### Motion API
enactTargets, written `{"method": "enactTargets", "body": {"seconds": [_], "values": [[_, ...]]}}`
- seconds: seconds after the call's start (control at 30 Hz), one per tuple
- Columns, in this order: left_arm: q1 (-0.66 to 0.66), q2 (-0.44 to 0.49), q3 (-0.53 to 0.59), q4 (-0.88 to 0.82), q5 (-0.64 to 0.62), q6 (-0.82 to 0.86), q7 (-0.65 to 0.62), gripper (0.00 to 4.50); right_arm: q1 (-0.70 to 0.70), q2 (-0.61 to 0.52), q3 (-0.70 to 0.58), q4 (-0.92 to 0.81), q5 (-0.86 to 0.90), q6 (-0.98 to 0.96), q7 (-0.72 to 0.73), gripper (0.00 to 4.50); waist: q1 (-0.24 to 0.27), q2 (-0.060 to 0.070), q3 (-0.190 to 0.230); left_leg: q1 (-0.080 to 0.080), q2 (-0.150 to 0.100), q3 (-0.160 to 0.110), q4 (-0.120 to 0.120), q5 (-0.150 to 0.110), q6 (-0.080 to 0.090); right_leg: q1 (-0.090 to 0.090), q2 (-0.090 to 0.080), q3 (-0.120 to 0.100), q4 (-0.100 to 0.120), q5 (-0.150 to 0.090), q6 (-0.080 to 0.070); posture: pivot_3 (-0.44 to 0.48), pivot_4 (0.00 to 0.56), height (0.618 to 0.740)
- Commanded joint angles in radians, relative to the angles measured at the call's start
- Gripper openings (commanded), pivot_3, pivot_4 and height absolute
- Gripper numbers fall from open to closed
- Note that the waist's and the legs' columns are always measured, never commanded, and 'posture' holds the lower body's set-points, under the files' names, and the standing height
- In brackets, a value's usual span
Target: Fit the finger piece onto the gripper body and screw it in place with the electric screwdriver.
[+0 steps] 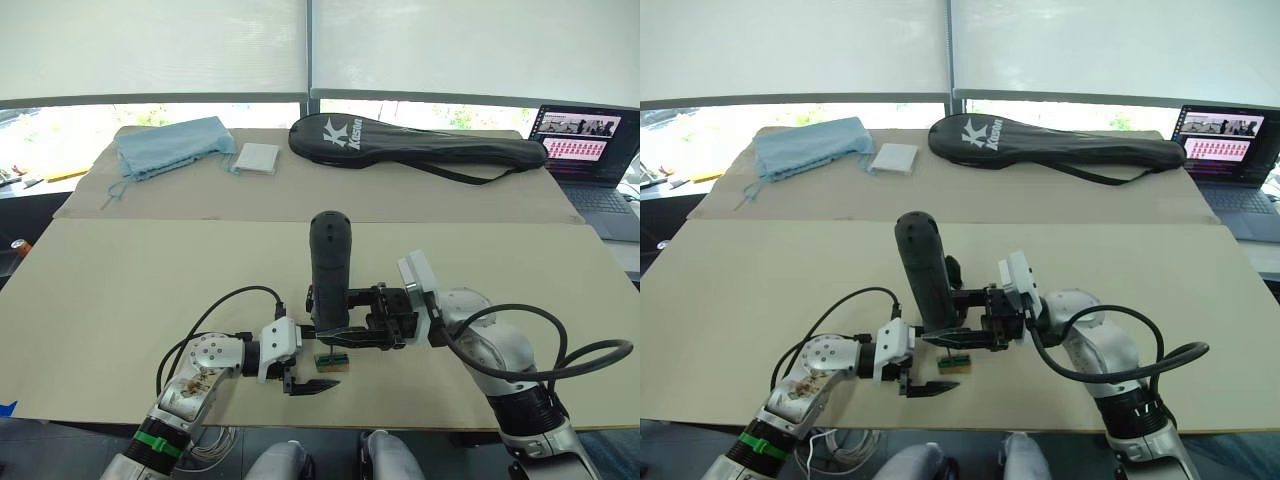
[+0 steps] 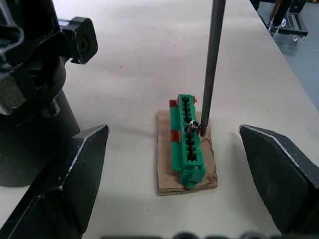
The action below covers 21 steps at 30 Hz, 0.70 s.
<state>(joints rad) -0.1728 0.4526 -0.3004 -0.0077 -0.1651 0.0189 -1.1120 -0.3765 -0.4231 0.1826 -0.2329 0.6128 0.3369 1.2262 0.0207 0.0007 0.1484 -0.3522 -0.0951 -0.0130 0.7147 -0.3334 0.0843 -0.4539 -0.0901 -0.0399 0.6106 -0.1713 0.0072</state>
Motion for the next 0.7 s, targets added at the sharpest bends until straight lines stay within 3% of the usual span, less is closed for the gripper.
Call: {"method": "enactTargets", "body": {"seconds": [0.03,0.7], "values": [[0.026,-0.008,-0.045,0.050,0.024,0.009,0.004,4.40,-0.013,0.003,-0.015,-0.034,0.032,0.002,0.009,1.92,0.000,0.000,0.000,0.000,0.000,0.000,0.000,0.000,0.000,0.000,0.000,0.000,0.000,0.000,0.000,0.000,0.150,0.740],[0.024,-0.016,-0.044,0.053,0.026,0.013,0.011,4.40,-0.012,-0.012,-0.020,-0.038,0.042,0.057,0.010,1.92,0.004,0.000,0.000,0.000,0.000,0.000,0.000,0.000,0.000,0.000,0.000,0.000,0.000,0.000,0.000,0.000,0.150,0.740]]}}
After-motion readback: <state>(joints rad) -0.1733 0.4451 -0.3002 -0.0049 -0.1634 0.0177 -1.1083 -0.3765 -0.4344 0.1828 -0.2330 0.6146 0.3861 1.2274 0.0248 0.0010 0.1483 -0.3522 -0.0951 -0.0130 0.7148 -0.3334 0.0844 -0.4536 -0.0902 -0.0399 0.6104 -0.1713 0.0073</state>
